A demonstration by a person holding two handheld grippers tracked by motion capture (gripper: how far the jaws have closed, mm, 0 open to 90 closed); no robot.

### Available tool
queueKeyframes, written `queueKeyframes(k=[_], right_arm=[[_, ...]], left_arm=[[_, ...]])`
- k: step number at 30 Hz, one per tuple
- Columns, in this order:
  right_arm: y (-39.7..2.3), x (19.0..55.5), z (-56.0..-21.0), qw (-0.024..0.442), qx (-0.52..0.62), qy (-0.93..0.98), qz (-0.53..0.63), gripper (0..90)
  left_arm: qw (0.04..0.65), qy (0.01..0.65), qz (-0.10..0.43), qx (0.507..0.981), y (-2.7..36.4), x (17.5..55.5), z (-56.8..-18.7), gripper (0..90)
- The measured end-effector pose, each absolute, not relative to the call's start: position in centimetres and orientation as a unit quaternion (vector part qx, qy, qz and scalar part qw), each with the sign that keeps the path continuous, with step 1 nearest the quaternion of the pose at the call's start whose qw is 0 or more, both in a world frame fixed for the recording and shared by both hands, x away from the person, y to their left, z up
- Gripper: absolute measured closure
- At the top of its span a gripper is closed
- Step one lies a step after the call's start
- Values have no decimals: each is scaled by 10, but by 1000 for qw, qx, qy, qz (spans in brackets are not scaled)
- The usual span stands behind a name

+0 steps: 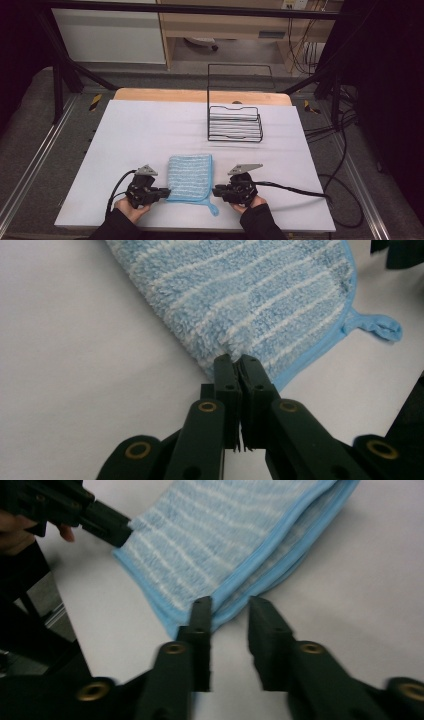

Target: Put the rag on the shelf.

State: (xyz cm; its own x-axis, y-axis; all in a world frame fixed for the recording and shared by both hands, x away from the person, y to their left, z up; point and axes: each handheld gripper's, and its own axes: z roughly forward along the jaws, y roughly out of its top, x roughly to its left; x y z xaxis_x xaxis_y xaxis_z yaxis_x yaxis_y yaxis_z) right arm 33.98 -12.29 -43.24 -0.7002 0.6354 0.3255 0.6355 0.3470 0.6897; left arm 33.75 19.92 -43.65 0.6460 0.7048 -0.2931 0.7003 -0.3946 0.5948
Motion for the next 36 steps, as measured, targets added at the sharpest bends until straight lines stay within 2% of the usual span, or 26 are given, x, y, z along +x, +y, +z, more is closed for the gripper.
queueKeyframes(k=[4,6,7,8,9,12,13,14,19,23,28,29,30,32,33,34,36], right_arm=[[-125,343,-428,-20,-376,-816,-439,487],[-126,345,-427,-18,-376,-815,-441,455],[-126,347,-427,-19,-376,-813,-443,389],[-126,349,-426,-24,-376,-813,-444,360],[-126,354,-425,-27,-375,-812,-447,318],[-127,361,-422,-43,-375,-805,-457,222],[-127,361,-422,-43,-375,-805,-457,222],[-128,366,-421,-52,-378,-801,-461,161],[-129,376,-418,-66,-386,-793,-466,115],[-130,383,-417,-69,-396,-789,-464,77],[-131,387,-418,-78,-399,-791,-457,68],[-131,388,-418,-80,-399,-793,-454,69],[-130,390,-420,-81,-402,-792,-452,69],[-129,392,-421,-80,-403,-791,-453,75],[-129,392,-421,-80,-403,-791,-453,75],[-128,396,-422,-77,-408,-786,-458,87],[-126,401,-422,-71,-412,-780,-465,107]], left_arm=[[350,398,19,847,197,336,-434,832],[349,392,26,851,197,336,-433,804],[352,390,34,850,197,336,-431,756],[356,389,41,848,198,337,-429,698],[362,392,47,844,200,338,-426,588],[384,404,59,828,205,349,-419,447],[389,408,65,823,207,354,-417,447],[395,412,67,818,208,358,-414,361],[400,433,86,803,201,391,-406,229],[388,444,99,802,194,408,-409,230],[365,461,103,802,186,426,-421,359],[358,464,103,804,185,428,-424,359],[356,465,103,804,185,429,-426,435],[351,470,96,804,185,432,-430,507],[351,470,90,805,185,432,-431,507],[352,471,84,805,185,432,-432,587],[348,470,75,807,183,432,-435,640]])
